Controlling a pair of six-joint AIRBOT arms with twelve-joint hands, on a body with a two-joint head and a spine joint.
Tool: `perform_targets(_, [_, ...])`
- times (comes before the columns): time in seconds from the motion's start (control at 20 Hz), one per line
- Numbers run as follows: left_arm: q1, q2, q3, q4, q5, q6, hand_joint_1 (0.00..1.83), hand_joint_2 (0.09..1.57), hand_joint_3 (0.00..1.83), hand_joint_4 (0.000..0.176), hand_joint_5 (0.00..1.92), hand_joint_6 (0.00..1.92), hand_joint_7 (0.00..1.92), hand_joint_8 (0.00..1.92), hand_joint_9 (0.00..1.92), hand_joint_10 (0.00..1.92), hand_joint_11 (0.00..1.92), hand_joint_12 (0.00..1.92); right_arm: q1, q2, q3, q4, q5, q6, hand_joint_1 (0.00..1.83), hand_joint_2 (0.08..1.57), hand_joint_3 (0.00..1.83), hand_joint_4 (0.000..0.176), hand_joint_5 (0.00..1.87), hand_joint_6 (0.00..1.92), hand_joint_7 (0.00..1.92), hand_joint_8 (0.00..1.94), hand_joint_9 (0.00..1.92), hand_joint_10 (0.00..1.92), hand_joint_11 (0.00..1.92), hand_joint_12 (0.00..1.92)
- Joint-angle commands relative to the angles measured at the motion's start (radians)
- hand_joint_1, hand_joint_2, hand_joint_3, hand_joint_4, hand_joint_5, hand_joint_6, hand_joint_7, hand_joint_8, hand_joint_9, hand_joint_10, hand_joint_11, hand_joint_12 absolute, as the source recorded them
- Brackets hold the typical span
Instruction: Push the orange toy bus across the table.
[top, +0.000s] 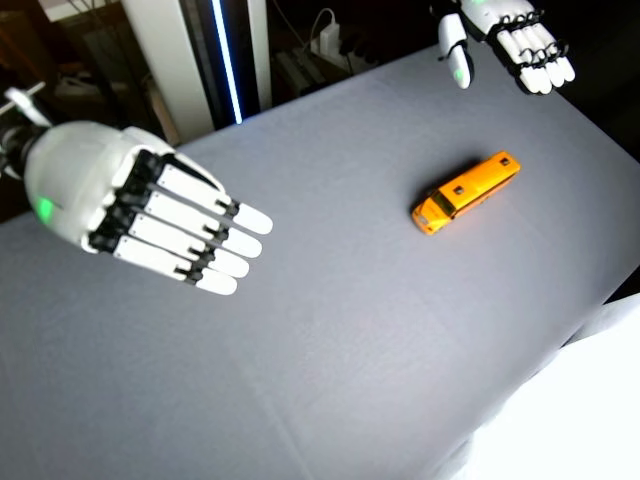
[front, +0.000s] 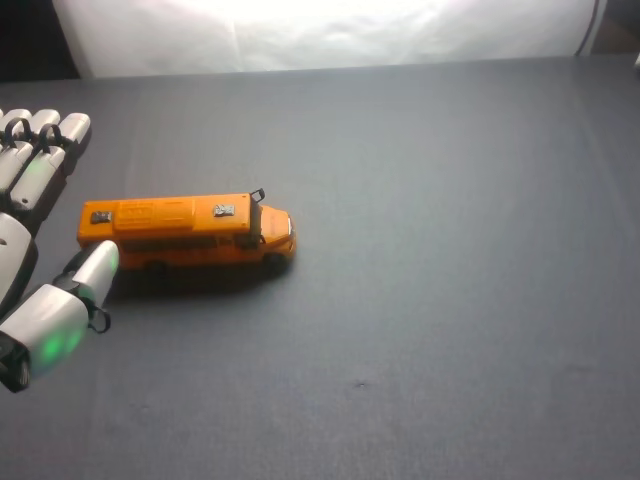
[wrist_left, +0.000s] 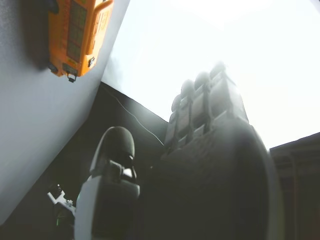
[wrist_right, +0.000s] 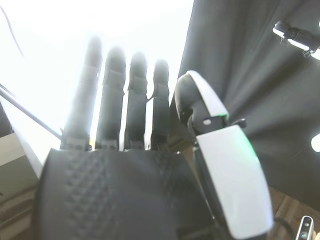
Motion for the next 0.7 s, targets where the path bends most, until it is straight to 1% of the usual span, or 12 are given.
perform_targets(0.0, [-0.007, -0.004, -0.005, 0.033, -0.128, 0.002, 0.00, 1.48, 0.02, 0.000, 0.00, 0.00, 0.00, 0.00, 0.00, 0.00, 0.00, 0.00, 0.010, 0.001, 0.004, 0.014, 0.125, 0.009, 0.13, 1.32, 0.01, 0.000, 0.09, 0.01, 0.06, 0.01, 0.00, 0.00, 0.00, 0.00])
perform_targets(0.1, [0.004, -0.005, -0.007, -0.004, -0.152, 0.002, 0.00, 1.47, 0.02, 0.000, 0.00, 0.00, 0.00, 0.00, 0.00, 0.00, 0.00, 0.00, 0.010, 0.001, 0.004, 0.011, 0.125, 0.010, 0.14, 1.31, 0.01, 0.000, 0.10, 0.01, 0.07, 0.01, 0.00, 0.00, 0.00, 0.00])
perform_targets(0.25, [0.048, 0.008, -0.012, -0.063, -0.164, 0.002, 0.00, 1.48, 0.02, 0.000, 0.00, 0.00, 0.00, 0.00, 0.00, 0.00, 0.00, 0.00, 0.009, 0.001, 0.004, 0.008, 0.125, 0.010, 0.11, 1.30, 0.00, 0.000, 0.10, 0.00, 0.08, 0.01, 0.00, 0.00, 0.00, 0.00])
perform_targets(0.35, [0.075, 0.016, -0.012, -0.122, -0.159, 0.009, 0.00, 1.48, 0.02, 0.000, 0.00, 0.00, 0.00, 0.00, 0.00, 0.00, 0.00, 0.00, 0.009, -0.001, 0.004, 0.006, 0.125, 0.011, 0.12, 1.32, 0.01, 0.000, 0.11, 0.01, 0.09, 0.01, 0.00, 0.00, 0.00, 0.00])
perform_targets(0.45, [0.089, 0.018, -0.011, -0.183, -0.162, 0.027, 0.00, 1.48, 0.01, 0.000, 0.00, 0.00, 0.00, 0.00, 0.00, 0.00, 0.00, 0.00, 0.009, -0.002, 0.002, 0.002, 0.125, 0.011, 0.12, 1.33, 0.01, 0.000, 0.11, 0.01, 0.08, 0.00, 0.00, 0.00, 0.00, 0.00])
perform_targets(0.55, [0.092, 0.018, -0.005, -0.222, -0.157, 0.040, 0.00, 1.46, 0.00, 0.000, 0.00, 0.00, 0.00, 0.00, 0.00, 0.00, 0.00, 0.00, 0.009, -0.002, 0.003, -0.002, 0.125, 0.011, 0.12, 1.34, 0.01, 0.000, 0.12, 0.01, 0.09, 0.01, 0.00, 0.00, 0.00, 0.00])
perform_targets(0.65, [0.091, 0.015, 0.013, -0.254, -0.122, 0.055, 0.00, 1.46, 0.00, 0.000, 0.00, 0.00, 0.00, 0.00, 0.00, 0.00, 0.00, 0.00, 0.009, -0.004, 0.003, -0.002, 0.124, 0.011, 0.14, 1.33, 0.01, 0.000, 0.12, 0.01, 0.09, 0.00, 0.00, 0.00, 0.00, 0.00])
